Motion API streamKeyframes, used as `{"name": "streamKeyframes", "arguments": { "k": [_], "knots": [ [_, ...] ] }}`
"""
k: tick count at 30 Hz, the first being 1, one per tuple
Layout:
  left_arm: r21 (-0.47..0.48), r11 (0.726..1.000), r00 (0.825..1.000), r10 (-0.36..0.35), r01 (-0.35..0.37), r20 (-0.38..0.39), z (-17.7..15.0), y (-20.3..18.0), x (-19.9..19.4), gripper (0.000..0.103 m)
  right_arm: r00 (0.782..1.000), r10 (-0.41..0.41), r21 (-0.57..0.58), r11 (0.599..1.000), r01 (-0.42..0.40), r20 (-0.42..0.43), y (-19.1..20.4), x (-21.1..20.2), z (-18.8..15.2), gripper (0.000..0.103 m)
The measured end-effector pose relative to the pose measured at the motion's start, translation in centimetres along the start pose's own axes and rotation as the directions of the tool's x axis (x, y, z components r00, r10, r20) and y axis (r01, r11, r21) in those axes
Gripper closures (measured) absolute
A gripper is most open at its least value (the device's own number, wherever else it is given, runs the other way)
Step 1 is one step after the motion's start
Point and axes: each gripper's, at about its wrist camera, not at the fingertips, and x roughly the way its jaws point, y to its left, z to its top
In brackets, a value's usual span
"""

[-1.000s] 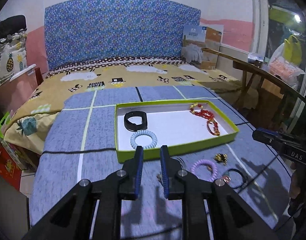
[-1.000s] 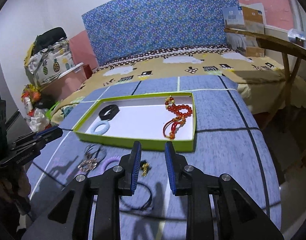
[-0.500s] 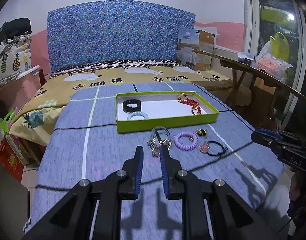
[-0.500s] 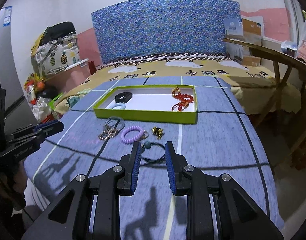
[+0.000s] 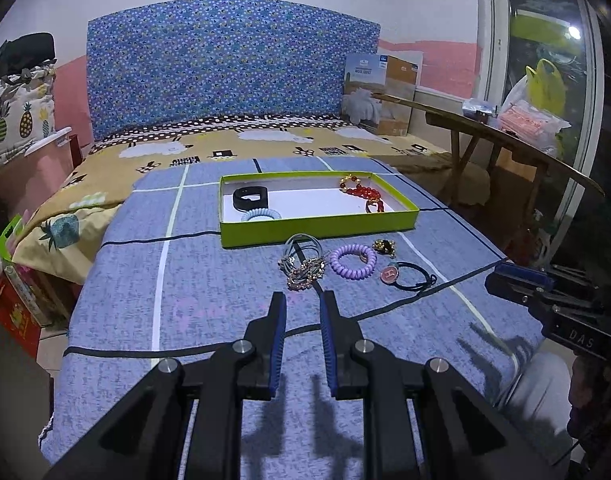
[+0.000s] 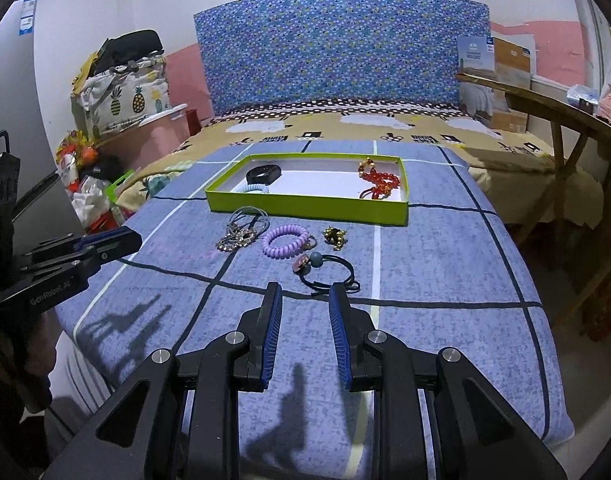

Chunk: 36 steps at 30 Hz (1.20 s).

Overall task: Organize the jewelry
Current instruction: 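Move both tools back over the remaining jewelry and lower them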

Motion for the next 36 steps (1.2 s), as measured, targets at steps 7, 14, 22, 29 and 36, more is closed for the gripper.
{"name": "streamKeyframes", "arguments": {
  "k": [7,14,22,29,36],
  "knots": [
    [0.000,1.000,1.000,-0.006,0.006,-0.014,0.0,0.1,0.7,0.085,1.000,0.004,-0.001,1.000,-0.004,-0.008,0.1,0.3,0.0,0.078],
    [0.028,0.999,0.999,-0.023,0.024,-0.030,0.3,-0.1,2.0,0.077,1.000,0.002,0.011,1.000,-0.002,-0.027,-0.3,1.0,0.0,0.078],
    [0.076,0.996,0.997,-0.047,0.052,-0.069,1.2,-0.4,4.9,0.076,0.999,0.006,0.015,1.000,-0.005,-0.035,-0.7,2.0,0.4,0.078],
    [0.110,0.991,0.993,-0.065,0.076,-0.102,2.0,-0.4,7.6,0.074,0.998,0.010,0.028,1.000,-0.009,-0.065,-1.4,3.6,0.6,0.078],
    [0.116,0.985,0.984,-0.115,0.131,-0.136,3.0,-0.4,9.8,0.074,0.996,0.006,0.042,0.999,-0.002,-0.086,-2.3,4.9,0.7,0.078]
  ]
}}
